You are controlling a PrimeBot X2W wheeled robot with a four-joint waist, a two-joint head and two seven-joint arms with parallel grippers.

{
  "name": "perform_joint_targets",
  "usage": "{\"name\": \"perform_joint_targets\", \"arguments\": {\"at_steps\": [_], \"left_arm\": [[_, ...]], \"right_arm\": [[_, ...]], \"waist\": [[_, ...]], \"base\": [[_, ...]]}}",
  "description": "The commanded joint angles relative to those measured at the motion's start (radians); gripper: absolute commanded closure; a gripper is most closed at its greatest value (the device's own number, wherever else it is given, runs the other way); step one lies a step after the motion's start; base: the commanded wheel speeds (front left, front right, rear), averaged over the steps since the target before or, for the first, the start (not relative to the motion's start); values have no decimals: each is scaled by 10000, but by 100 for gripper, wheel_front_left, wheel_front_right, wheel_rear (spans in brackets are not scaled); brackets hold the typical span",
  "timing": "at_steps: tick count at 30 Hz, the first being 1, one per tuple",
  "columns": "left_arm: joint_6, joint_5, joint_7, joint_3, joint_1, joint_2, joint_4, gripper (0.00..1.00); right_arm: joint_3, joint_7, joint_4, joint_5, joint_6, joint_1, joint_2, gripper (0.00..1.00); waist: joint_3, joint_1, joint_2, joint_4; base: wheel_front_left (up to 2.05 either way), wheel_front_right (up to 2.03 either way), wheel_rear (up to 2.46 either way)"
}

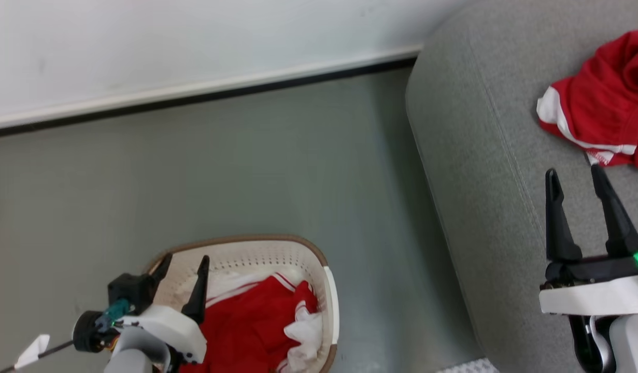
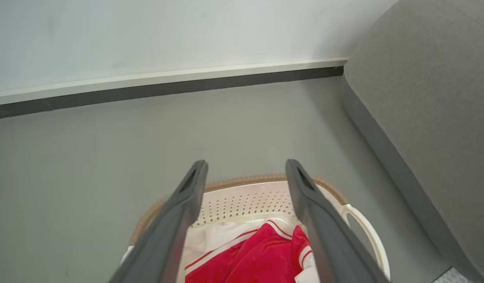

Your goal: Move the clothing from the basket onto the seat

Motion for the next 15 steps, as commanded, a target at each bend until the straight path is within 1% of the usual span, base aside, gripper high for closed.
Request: {"name": "perform_joint_targets", "arguments": {"at_steps": [1,7,9,15], "left_arm": [[25,-80,-1,-42,-150,107,97,0],[23,-523,-1,-786,-993,412,1170,0],[22,-708,-1,-1163,-1334,455,1561,0],[22,-1304,-1,-2216,-2383,833,2891,0]], "right_arm": [[-12,-31,-98,-76,-22,-162,28,0],[-17,-30,-637,-114,-22,-640,199,0],[-1,-30,-802,-153,-22,-780,240,0],[187,-30,-1338,-194,-22,-1200,501,0]], "waist": [[430,-2,0,-261],[1446,-2,0,-511],[1827,-2,0,-569],[2906,-2,0,-821]], "base": [[0,0,0],[0,0,0],[0,0,0],[0,0,0]]}}
